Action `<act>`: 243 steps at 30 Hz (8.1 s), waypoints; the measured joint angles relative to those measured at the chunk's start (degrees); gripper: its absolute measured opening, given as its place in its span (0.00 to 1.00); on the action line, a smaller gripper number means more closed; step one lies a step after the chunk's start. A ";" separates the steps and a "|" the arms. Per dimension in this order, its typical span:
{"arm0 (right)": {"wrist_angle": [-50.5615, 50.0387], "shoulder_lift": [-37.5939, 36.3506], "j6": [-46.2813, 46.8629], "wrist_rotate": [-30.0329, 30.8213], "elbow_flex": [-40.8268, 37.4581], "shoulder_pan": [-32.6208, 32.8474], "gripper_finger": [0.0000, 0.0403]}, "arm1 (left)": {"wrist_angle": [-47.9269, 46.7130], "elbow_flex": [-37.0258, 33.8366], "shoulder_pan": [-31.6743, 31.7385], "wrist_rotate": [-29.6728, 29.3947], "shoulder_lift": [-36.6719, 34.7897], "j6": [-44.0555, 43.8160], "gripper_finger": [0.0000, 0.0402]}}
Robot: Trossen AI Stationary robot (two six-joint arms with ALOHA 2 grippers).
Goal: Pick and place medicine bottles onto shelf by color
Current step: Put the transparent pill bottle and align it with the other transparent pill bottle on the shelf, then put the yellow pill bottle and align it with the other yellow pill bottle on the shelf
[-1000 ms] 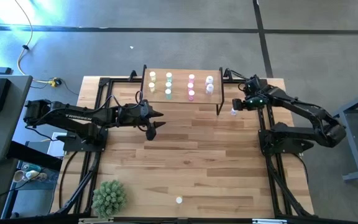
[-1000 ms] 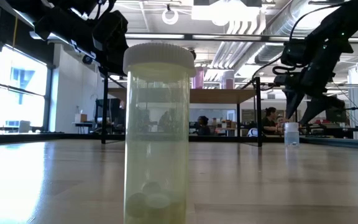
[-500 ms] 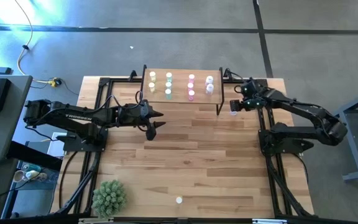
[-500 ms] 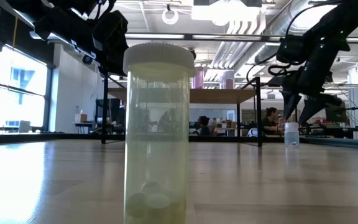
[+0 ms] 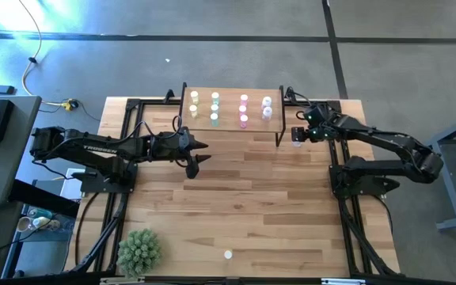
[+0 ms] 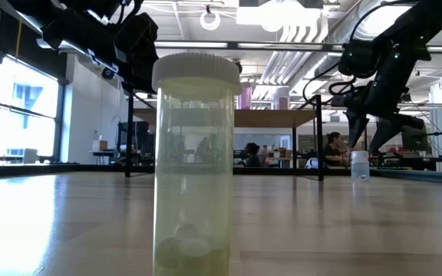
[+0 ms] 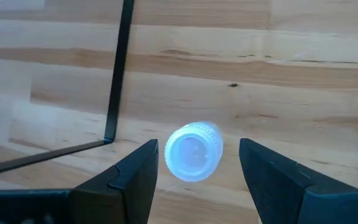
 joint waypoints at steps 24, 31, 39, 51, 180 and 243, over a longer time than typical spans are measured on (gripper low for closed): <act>0.84 4.79 3.02 7.41 -0.04 3.69 0.53 | 0.00 0.00 0.02 0.02 0.00 0.02 0.49; 1.45 6.64 2.95 7.94 -0.04 4.92 0.53 | -0.02 0.00 0.02 0.02 0.00 0.02 0.49; 0.18 6.63 2.32 7.96 -0.03 4.92 0.38 | -0.02 0.00 0.02 0.02 0.00 0.02 0.49; -5.77 2.49 -1.04 7.30 1.84 4.94 0.33 | -0.04 0.00 0.02 0.02 0.00 0.02 0.49; -32.66 28.06 -22.48 7.12 66.26 20.11 0.43 | -14.04 3.63 -2.93 -6.07 -9.47 1.04 0.49; 40.60 -2.51 -14.34 1.29 -1.34 54.78 0.43 | -2.66 -6.51 -15.41 -9.25 -18.37 -5.50 0.49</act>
